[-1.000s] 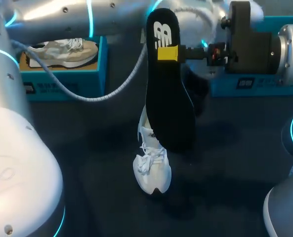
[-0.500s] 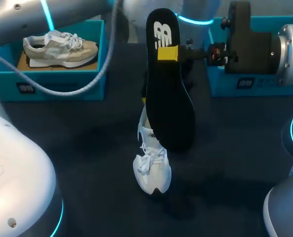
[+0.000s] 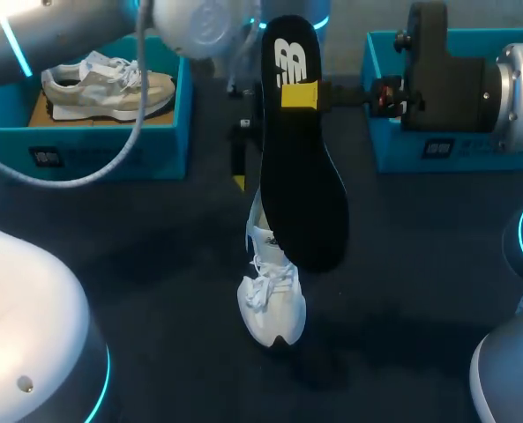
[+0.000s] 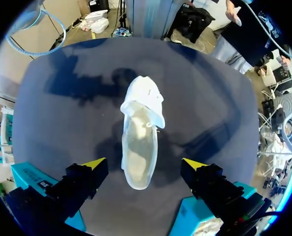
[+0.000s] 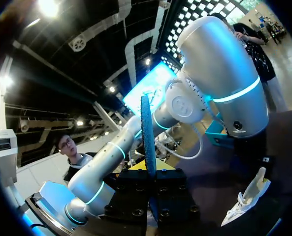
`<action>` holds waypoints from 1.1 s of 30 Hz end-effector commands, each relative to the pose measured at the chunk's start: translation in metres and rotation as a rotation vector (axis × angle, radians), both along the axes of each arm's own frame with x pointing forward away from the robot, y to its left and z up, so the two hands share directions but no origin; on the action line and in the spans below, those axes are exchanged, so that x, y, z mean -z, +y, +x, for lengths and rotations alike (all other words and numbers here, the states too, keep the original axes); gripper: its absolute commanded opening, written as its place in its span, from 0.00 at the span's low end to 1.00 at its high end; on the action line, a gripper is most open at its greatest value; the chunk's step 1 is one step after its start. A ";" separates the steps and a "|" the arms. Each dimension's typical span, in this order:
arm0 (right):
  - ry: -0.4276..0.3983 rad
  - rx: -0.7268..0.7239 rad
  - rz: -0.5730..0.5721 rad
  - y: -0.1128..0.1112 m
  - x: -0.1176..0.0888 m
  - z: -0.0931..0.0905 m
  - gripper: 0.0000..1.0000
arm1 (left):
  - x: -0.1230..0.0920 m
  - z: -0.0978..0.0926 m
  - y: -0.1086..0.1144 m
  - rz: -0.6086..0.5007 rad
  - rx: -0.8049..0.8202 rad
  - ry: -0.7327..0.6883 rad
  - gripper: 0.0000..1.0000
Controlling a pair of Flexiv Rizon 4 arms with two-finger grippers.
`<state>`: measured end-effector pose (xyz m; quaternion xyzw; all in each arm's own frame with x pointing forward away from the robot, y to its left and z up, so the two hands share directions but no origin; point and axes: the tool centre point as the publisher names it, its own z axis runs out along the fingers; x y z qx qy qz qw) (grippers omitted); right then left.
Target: Take the shoe out of the shoebox, open the shoe tongue, remove and reinsert the insole, then place the shoe into the shoebox
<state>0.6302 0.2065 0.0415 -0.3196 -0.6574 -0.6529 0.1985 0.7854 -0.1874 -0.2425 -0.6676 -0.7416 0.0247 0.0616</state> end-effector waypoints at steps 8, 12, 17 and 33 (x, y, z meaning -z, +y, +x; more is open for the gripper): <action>0.077 -0.007 0.050 -0.012 -0.002 0.031 0.00 | -0.002 0.011 0.007 -0.367 -0.121 -0.062 1.00; 0.159 -0.009 0.044 -0.026 -0.003 0.047 0.00 | -0.020 0.015 0.008 -0.523 -0.170 -0.068 1.00; 0.251 0.014 0.048 -0.046 -0.003 0.071 0.00 | -0.041 0.021 0.010 -0.687 -0.201 -0.079 1.00; 0.617 0.130 0.159 -0.088 0.013 0.135 0.00 | -0.117 0.018 0.021 -1.134 -0.249 -0.095 1.00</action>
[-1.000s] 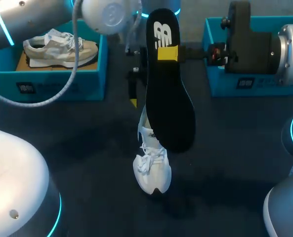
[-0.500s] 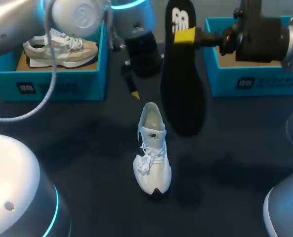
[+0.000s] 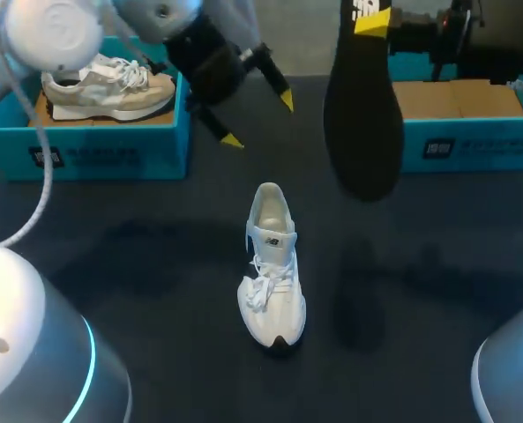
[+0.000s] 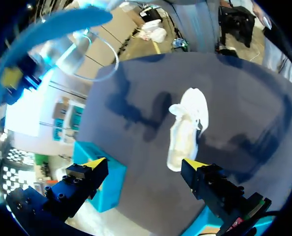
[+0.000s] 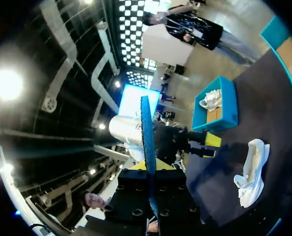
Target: Take the shoe out of the shoebox, open the shoe tongue, remove and reinsert the insole, then place the shoe into the shoebox
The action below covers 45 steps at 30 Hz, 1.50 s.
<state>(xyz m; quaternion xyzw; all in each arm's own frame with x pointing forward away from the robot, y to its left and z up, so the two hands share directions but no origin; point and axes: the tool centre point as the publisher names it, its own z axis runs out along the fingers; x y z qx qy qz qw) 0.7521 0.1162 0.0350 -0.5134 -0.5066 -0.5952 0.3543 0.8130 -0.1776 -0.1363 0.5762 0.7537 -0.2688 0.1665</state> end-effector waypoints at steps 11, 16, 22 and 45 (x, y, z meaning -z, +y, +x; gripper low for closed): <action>0.263 0.070 0.052 -0.006 0.034 0.048 0.00 | -0.045 -0.022 0.009 -0.616 -0.034 -0.185 1.00; 0.343 0.084 0.079 -0.010 0.039 0.054 0.00 | -0.056 -0.024 0.012 -0.667 -0.017 -0.208 1.00; 0.439 0.068 0.103 -0.013 0.048 0.059 0.00 | -0.071 -0.028 0.014 -0.729 0.010 -0.243 1.00; 0.515 0.060 0.133 0.006 0.058 0.068 0.00 | -0.088 -0.032 -0.003 -0.795 0.087 -0.299 1.00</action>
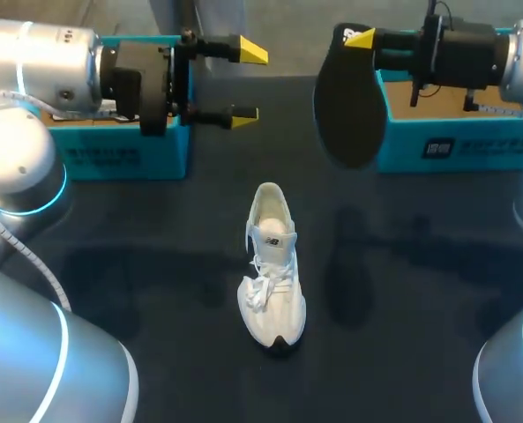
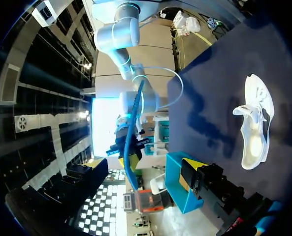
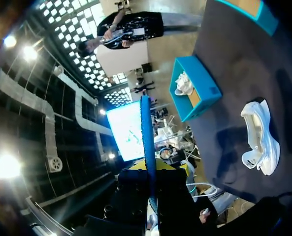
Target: Take the shoe out of the shoebox, open the shoe tongue, remove and reinsert the insole, then place the shoe into the shoebox
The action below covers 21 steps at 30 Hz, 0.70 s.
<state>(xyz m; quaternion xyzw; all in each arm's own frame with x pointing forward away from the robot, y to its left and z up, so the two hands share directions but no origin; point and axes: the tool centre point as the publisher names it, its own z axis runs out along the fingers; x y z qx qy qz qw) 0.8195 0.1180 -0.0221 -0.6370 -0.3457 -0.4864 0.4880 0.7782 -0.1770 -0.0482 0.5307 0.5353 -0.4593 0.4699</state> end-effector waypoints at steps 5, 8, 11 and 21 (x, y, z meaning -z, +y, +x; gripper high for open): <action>0.001 0.005 -0.001 0.005 0.001 0.001 0.00 | -0.003 0.004 -0.003 -0.025 -0.005 -0.026 1.00; 0.001 0.005 -0.001 0.005 0.001 0.001 0.00 | -0.006 0.003 -0.005 -0.045 0.007 -0.056 1.00; 0.001 0.005 -0.001 0.005 0.001 0.001 0.00 | -0.009 0.004 -0.008 -0.071 0.022 -0.070 1.00; 0.028 0.057 -0.043 0.014 -0.001 0.026 0.00 | -0.005 0.000 -0.024 -0.103 0.076 -0.055 1.00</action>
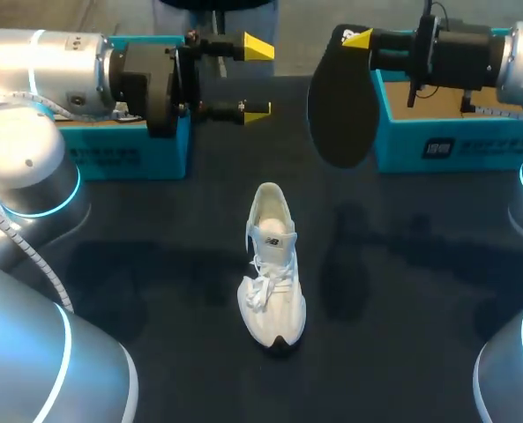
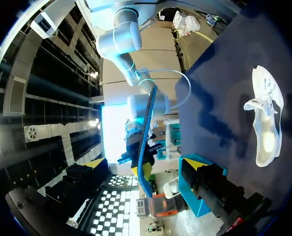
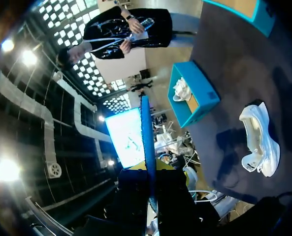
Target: Take the shoe out of the shoebox, open the shoe tongue, remove and reinsert the insole, then place the shoe into the shoebox
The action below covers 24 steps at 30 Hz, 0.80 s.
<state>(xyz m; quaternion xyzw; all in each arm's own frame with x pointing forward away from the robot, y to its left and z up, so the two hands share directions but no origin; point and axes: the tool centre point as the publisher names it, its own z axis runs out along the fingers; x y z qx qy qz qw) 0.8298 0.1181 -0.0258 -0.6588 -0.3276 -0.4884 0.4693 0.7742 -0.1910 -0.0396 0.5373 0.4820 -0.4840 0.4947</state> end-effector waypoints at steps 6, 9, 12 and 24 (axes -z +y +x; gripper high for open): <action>0.017 -0.011 -0.021 0.023 -0.006 0.031 0.00 | 0.005 0.001 -0.023 -0.026 0.016 -0.013 1.00; 0.025 -0.018 -0.024 0.027 -0.005 0.033 0.00 | 0.005 0.001 -0.027 -0.034 0.016 -0.018 1.00; 0.035 -0.028 -0.023 0.031 -0.003 0.033 0.00 | 0.004 0.001 -0.029 -0.042 0.020 -0.021 1.00; 0.088 -0.068 0.004 0.043 0.008 0.018 0.00 | 0.005 0.005 -0.033 -0.041 0.023 -0.037 0.93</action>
